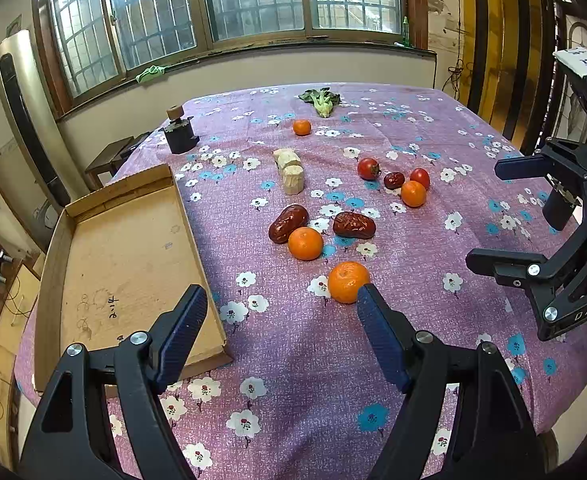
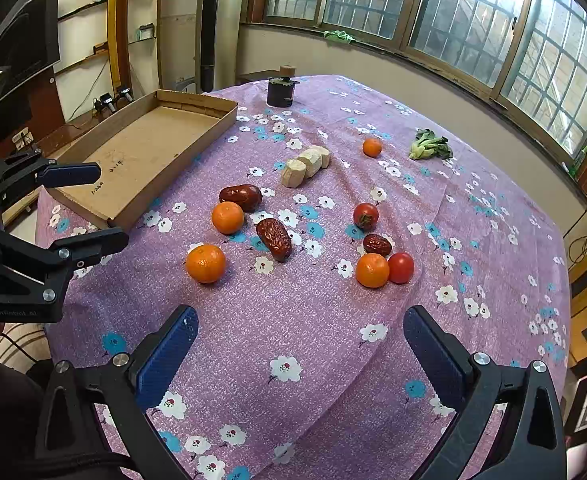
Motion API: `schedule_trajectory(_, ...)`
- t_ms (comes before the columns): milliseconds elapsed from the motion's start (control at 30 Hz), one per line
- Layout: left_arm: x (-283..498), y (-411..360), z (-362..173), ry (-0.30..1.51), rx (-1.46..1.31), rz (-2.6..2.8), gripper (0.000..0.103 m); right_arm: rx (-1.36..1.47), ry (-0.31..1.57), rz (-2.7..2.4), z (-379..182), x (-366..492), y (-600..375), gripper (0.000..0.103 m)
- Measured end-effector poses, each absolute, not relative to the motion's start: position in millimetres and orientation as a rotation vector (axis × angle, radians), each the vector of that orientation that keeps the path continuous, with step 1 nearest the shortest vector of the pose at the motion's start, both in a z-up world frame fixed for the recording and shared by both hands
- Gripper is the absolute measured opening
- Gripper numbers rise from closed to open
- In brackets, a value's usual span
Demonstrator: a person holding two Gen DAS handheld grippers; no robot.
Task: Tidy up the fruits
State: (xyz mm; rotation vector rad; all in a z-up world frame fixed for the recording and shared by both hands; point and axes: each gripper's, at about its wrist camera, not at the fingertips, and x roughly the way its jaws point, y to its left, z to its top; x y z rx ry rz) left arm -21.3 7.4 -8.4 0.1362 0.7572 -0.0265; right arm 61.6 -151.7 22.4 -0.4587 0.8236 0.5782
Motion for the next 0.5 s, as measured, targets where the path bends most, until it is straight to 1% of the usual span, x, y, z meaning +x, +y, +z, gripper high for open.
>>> schedule_trajectory(500,-19.8,8.9,-10.1,0.77,0.144,-0.021,0.077,-0.47,0.829,0.588,19.7,59.8,-150.0,0.103)
